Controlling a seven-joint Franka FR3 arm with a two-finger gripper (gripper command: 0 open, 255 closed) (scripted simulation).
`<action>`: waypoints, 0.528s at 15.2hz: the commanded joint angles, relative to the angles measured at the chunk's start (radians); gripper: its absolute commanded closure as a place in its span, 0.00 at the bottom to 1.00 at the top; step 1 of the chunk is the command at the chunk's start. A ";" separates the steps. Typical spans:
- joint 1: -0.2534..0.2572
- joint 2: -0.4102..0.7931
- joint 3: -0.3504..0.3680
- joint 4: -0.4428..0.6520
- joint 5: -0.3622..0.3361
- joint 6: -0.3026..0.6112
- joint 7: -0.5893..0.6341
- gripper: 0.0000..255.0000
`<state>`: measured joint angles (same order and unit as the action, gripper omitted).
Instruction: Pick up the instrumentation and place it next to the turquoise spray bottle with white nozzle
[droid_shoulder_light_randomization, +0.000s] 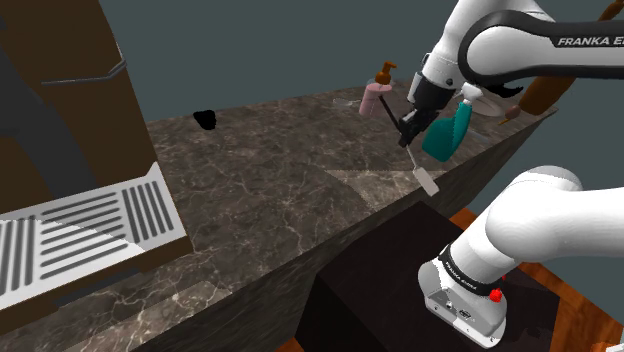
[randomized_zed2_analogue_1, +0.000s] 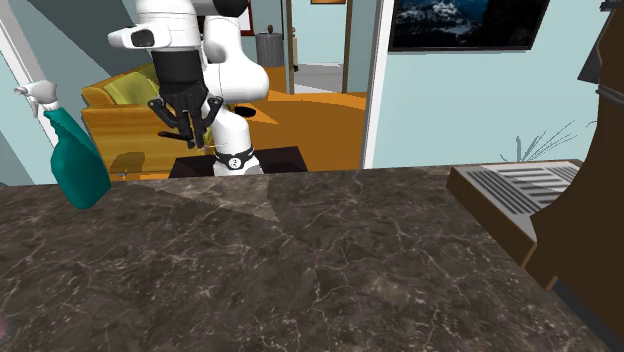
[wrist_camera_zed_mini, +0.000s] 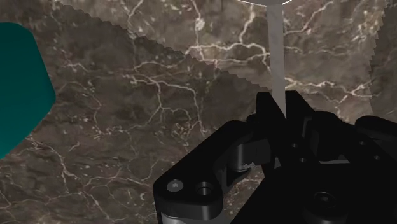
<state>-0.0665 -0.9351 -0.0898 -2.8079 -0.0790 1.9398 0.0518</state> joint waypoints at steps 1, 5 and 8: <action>-0.002 0.003 -0.003 -0.028 -0.003 0.031 0.000 1.00; -0.004 0.018 -0.007 -0.075 -0.007 0.093 0.000 1.00; -0.006 0.034 -0.010 -0.108 -0.011 0.142 0.000 1.00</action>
<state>-0.0719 -0.9071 -0.0989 -2.9054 -0.0889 2.0651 0.0521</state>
